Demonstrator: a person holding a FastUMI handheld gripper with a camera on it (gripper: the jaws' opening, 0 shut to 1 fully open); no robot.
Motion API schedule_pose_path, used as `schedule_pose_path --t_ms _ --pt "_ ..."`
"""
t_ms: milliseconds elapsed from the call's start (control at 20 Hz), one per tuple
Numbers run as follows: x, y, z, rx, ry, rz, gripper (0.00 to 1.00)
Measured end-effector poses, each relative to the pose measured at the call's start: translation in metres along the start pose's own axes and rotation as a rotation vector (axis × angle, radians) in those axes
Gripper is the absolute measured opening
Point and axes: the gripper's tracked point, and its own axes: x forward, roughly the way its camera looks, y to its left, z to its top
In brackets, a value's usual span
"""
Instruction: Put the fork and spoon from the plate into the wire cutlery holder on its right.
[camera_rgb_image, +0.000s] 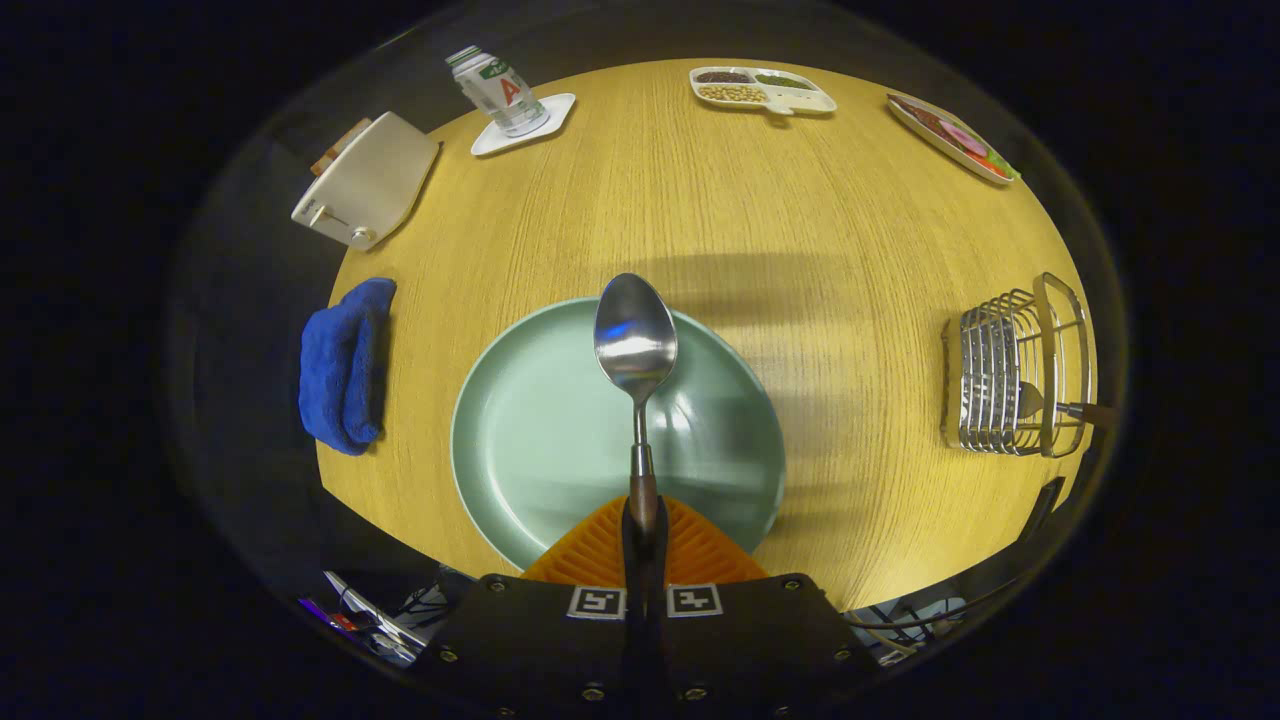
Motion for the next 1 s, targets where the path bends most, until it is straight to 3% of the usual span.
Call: schedule_pose_path --t_ms 1000 --pt "-0.061 -0.094 0.020 0.313 -0.164 -0.029 0.01"
